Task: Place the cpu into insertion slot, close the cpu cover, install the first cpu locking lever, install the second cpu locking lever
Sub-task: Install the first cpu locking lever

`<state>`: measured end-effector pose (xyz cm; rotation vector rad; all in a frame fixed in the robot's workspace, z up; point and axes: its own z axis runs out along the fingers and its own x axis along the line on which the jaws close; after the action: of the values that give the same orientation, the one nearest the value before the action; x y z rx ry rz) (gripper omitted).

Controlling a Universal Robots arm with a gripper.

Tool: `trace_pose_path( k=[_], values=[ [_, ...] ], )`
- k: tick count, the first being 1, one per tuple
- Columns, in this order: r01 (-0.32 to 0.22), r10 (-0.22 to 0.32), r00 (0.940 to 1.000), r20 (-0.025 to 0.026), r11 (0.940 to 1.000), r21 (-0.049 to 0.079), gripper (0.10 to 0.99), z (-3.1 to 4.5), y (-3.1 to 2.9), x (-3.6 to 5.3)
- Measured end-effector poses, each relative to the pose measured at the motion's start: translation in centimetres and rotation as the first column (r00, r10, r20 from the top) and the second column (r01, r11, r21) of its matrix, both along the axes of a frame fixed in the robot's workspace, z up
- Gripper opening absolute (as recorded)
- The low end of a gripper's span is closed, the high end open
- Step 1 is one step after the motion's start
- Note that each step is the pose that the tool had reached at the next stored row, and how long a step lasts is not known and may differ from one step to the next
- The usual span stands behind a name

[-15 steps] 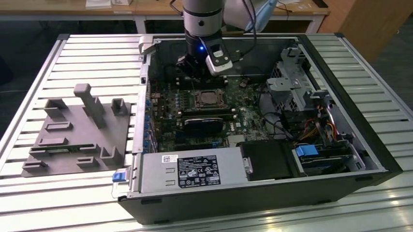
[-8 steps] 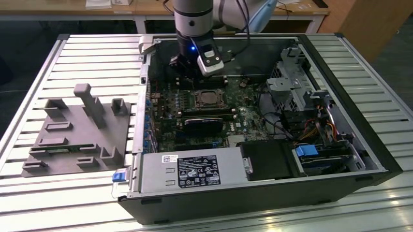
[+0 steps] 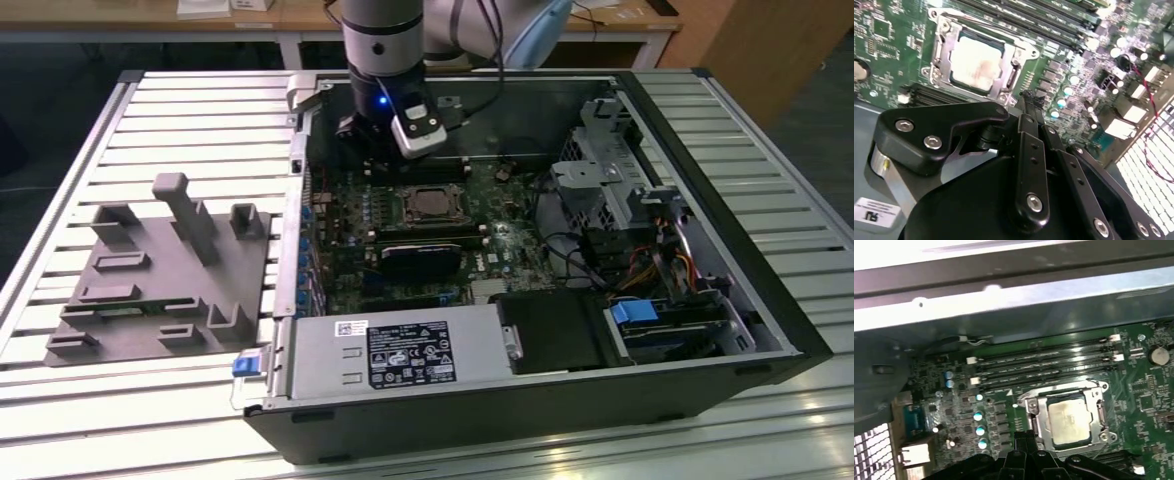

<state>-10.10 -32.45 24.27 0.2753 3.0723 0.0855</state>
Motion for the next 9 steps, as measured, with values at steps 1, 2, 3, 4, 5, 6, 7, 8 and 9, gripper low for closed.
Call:
trace_pose_path(
  k=[1,2,3,4,5,6,7,8,9],
  values=[
    [0.0,0.0,1.0,0.0004,1.0,0.004,0.106,0.0,0.0,-0.17],
    [0.0,0.0,1.0,0.0005,1.0,0.01,0.106,0.0,0.0,-0.33],
    [0.0,0.0,1.0,0.0006,0.9998,0.017,0.106,0.0,0.0,-0.47],
    [0.0,0.0,1.0,0.0006,0.9996,0.027,0.106,0.0,0.0,-0.6],
    [0.0,0.0,1.0,0.0007,0.9993,0.038,0.106,0.0,0.0,-0.71],
    [0.0,0.0,1.0,0.0008,0.9988,0.049,0.106,0.0,0.0,-0.81],
    [0.0,0.0,1.0,0.0008,0.9983,0.059,0.106,0.0,0.0,-0.92],
    [0.0,0.0,1.0,0.0008,0.9976,0.07,0.106,0.0,0.0,-1.02],
    [0.0,0.0,1.0,0.0008,0.9968,0.08,0.106,0.0,0.0,-1.11]
  ],
)
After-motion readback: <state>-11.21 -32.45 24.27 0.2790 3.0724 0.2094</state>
